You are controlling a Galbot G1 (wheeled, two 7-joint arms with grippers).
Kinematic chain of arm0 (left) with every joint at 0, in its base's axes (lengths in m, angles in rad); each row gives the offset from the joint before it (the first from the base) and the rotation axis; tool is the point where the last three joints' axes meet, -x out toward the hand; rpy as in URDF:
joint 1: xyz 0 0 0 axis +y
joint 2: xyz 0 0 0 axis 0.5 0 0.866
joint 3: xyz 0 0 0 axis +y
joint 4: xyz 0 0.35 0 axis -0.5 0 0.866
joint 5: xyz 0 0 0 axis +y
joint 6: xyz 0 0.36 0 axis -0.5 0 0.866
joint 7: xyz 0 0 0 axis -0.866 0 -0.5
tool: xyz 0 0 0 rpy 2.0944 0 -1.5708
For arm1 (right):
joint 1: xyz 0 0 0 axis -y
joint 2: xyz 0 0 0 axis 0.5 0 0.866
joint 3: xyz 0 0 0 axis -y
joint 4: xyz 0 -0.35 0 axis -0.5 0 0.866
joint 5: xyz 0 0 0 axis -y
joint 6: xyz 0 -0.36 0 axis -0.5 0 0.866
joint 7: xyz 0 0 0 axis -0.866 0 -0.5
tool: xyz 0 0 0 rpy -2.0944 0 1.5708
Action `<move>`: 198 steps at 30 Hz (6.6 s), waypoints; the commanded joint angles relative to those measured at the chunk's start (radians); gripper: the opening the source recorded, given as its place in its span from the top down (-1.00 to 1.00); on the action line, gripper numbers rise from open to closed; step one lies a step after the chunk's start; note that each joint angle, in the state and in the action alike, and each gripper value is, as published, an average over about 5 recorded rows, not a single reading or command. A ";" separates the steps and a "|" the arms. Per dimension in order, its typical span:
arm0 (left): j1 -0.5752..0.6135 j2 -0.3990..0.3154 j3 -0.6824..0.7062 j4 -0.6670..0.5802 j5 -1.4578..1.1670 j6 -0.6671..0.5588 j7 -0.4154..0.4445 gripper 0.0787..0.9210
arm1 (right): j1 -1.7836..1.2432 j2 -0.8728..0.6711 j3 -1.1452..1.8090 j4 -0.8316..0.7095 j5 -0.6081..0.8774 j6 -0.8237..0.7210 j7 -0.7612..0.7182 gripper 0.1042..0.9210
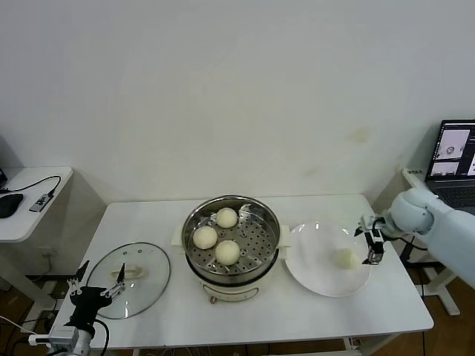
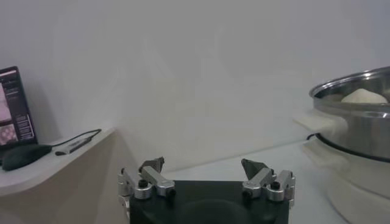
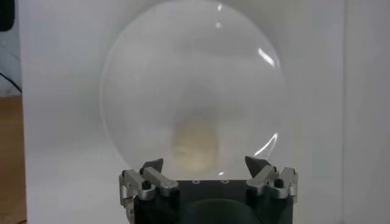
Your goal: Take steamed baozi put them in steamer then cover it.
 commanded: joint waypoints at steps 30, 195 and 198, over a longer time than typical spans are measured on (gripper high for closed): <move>-0.008 -0.015 -0.002 0.008 0.010 0.000 -0.002 -0.77 | -0.088 0.167 0.047 -0.175 -0.097 -0.032 0.032 -0.31; -0.145 0.084 0.019 0.427 1.351 -0.260 -0.164 -0.77 | -1.477 0.965 1.576 0.530 0.219 0.446 1.080 -0.76; -0.178 0.087 0.041 0.448 1.352 -0.258 -0.150 -0.77 | -1.484 0.968 1.575 0.529 0.218 0.448 1.087 -0.76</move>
